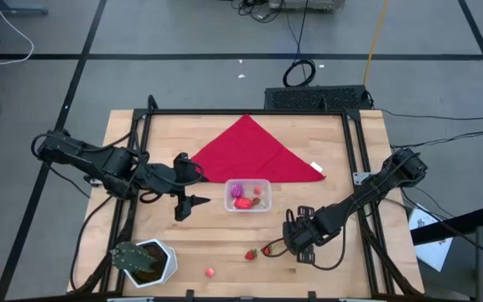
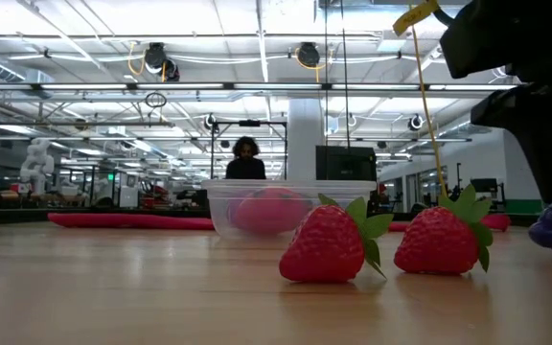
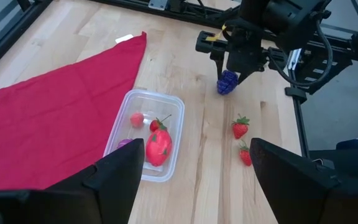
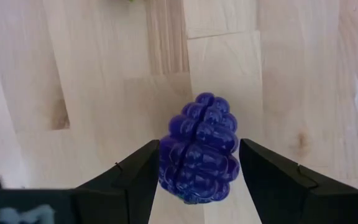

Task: Pick and placing Produce into tupperware
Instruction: Put the violet grape in the transparent bin

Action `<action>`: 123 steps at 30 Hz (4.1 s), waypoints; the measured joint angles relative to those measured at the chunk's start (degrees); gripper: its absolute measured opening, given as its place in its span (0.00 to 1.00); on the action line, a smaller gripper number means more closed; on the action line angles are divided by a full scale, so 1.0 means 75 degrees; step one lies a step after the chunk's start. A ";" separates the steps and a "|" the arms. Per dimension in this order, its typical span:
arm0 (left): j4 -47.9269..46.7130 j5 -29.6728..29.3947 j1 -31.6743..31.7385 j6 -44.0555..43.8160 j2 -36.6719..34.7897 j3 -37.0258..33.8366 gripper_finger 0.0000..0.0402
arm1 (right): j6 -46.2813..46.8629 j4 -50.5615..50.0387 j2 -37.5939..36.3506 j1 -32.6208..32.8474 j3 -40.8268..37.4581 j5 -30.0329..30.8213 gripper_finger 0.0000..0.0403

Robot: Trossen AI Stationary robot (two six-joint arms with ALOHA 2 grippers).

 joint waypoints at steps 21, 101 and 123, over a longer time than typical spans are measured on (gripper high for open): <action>-0.0009 0.0003 -0.0001 0.0000 0.0000 0.0000 0.74 | 0.0000 -0.0137 -0.0029 0.0000 -0.0208 -0.0052 0.52; -0.0160 0.0003 -0.0002 0.0015 0.0000 0.0000 0.74 | -0.0006 0.0147 -0.0038 -0.0050 -0.0477 -0.0239 0.78; -0.0172 0.0003 -0.0001 -0.0001 0.0000 0.0000 0.74 | -0.0089 0.0497 -0.0055 -0.0064 -0.1274 -0.0236 0.78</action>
